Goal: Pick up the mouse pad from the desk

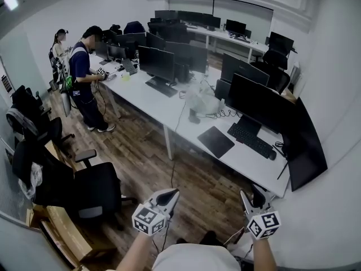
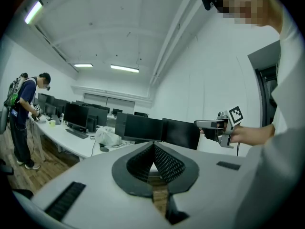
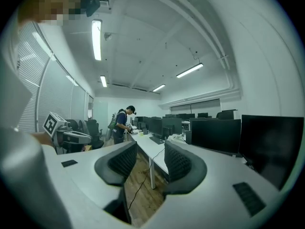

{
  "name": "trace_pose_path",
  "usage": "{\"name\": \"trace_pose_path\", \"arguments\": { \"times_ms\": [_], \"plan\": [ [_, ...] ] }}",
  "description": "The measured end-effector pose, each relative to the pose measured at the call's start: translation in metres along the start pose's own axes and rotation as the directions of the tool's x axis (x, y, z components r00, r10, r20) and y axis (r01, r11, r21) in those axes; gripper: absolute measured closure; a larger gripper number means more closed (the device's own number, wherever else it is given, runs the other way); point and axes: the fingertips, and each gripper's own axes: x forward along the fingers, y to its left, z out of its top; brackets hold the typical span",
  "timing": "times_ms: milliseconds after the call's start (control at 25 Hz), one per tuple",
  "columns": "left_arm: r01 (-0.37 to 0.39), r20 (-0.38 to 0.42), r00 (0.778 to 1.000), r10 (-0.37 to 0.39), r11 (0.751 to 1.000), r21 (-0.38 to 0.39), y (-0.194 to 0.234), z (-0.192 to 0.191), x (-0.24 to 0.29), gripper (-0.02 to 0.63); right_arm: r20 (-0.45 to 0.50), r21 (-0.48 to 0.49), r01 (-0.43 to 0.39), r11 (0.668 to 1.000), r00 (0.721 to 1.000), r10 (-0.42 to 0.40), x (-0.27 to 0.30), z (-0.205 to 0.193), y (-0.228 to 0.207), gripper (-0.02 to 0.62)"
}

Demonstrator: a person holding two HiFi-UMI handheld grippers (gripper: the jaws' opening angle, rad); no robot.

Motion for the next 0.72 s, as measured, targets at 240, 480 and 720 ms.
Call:
{"name": "trace_pose_path", "arguments": {
  "times_ms": [240, 480, 720],
  "plan": [
    [-0.005, -0.009, 1.000, 0.005, 1.000, -0.012, 0.006, -0.008, -0.002, 0.591, -0.024, 0.006, -0.002, 1.000, 1.000, 0.002, 0.004, -0.010, 0.003, 0.394],
    [-0.029, -0.021, 0.999, 0.028, 0.999, -0.029, 0.018, -0.011, 0.015, 0.591, -0.037, 0.010, -0.022, 1.000, 0.999, 0.022, 0.027, -0.014, -0.009, 0.383],
    [-0.051, -0.047, 0.998, 0.049, 0.998, -0.036, 0.035, -0.009, 0.052, 0.591, -0.059, 0.030, -0.042, 0.999, 0.997, 0.043, 0.062, -0.021, -0.042, 0.382]
  ]
}}
